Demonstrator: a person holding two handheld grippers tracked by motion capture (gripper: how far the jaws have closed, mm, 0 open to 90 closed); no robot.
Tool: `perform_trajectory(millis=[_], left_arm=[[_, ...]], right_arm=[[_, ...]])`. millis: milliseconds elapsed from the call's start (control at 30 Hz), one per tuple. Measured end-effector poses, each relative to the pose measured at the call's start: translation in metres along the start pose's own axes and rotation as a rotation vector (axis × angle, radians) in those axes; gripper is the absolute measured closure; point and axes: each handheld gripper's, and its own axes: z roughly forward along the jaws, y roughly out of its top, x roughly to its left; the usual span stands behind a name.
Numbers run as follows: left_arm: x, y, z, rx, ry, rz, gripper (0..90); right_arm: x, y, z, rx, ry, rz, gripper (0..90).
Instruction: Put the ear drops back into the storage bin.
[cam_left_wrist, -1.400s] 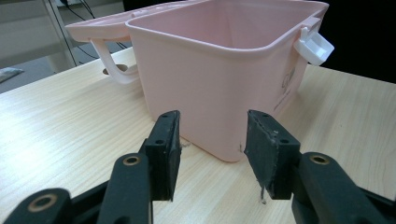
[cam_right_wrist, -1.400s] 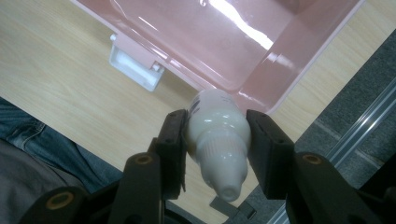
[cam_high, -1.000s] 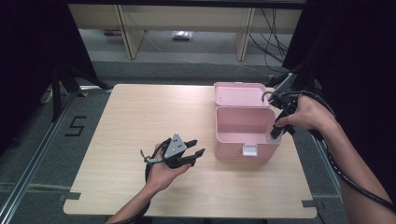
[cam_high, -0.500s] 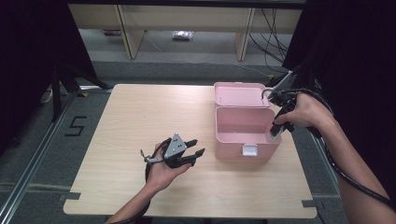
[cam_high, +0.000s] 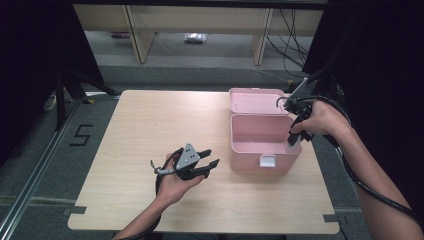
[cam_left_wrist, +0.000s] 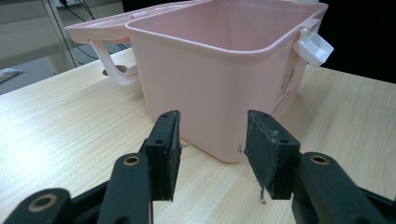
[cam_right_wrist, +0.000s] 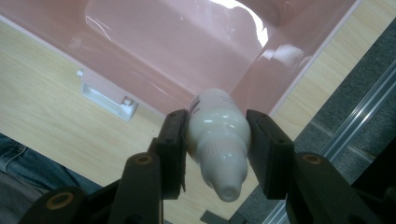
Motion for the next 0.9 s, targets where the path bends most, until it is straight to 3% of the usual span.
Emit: perform_trajectory(millis=[33,367,467,533,733,833,867,900], left_arm=[[0.000,0.000,0.000,-0.001,0.001,-0.001,54.8],[0.001,-0.001,-0.001,0.001,0.001,0.000,54.7],[0.001,-0.001,-0.001,0.002,0.002,-0.001,54.8],[0.001,-0.001,-0.001,0.001,0.002,0.000,54.8],[0.000,-0.002,-0.001,0.004,0.000,-0.002,54.8],[0.000,-0.002,0.000,0.004,-0.001,-0.002,54.8],[0.000,-0.002,-0.001,0.005,-0.001,-0.002,54.8],[0.000,-0.002,-0.001,0.005,0.000,-0.001,54.8]], right_arm=[[-0.001,0.000,0.002,-0.018,-0.005,-0.016,60.8],[-0.002,0.004,0.011,0.014,-0.002,0.007,60.8],[-0.005,0.004,0.014,-0.004,-0.019,-0.009,60.8],[-0.003,0.004,0.014,0.018,-0.002,0.021,60.8],[-0.007,0.005,0.018,0.006,-0.014,0.002,60.7],[-0.006,0.005,0.019,0.019,-0.004,0.033,60.7],[-0.008,0.005,0.021,-0.001,-0.014,0.005,60.7],[-0.008,0.006,0.021,0.004,-0.017,0.014,60.7]])
